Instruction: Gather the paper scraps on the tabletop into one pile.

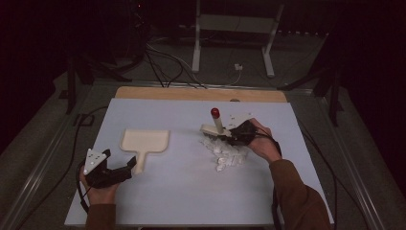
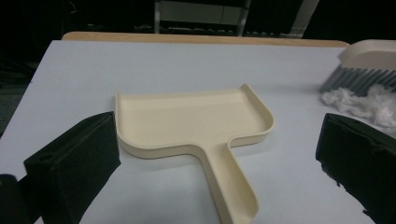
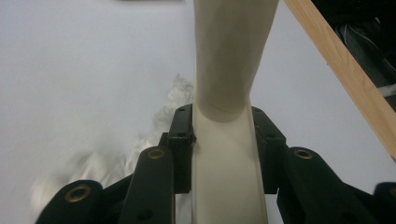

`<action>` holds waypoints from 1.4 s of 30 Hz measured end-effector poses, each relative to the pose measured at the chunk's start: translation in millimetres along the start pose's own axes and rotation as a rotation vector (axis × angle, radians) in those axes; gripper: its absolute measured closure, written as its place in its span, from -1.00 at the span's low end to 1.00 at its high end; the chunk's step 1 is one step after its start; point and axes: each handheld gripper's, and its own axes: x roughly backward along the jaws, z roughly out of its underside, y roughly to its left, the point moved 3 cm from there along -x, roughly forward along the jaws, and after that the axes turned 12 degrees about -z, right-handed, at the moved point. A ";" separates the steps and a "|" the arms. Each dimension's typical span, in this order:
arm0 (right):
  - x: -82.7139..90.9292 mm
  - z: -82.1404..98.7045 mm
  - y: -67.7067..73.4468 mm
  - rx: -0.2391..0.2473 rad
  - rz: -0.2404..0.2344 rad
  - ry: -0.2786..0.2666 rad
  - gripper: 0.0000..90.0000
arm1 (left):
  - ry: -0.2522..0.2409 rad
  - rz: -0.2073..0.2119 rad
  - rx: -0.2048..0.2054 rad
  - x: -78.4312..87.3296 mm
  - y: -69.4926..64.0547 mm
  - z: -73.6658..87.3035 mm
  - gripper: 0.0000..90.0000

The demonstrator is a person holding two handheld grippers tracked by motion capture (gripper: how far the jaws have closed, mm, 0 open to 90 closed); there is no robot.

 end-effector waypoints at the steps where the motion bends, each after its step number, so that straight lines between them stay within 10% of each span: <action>1: 2.0 1.3 1.0 -0.001 -0.007 -0.003 0.49 | 0.000 0.000 0.000 0.0 -0.1 0.0 -0.99; 20: 33.7 8.8 -2.3 -0.117 0.036 -0.177 0.49 | 0.002 0.003 0.007 -0.2 0.1 0.4 -0.99; 35: 68.3 17.8 5.6 -0.143 0.064 -0.168 0.49 | 0.001 0.006 0.014 -0.3 0.0 0.6 -0.99; 42: 78.7 33.4 -3.3 -0.241 0.135 -0.185 0.49 | 0.001 0.007 0.016 -0.3 -0.1 0.7 -0.99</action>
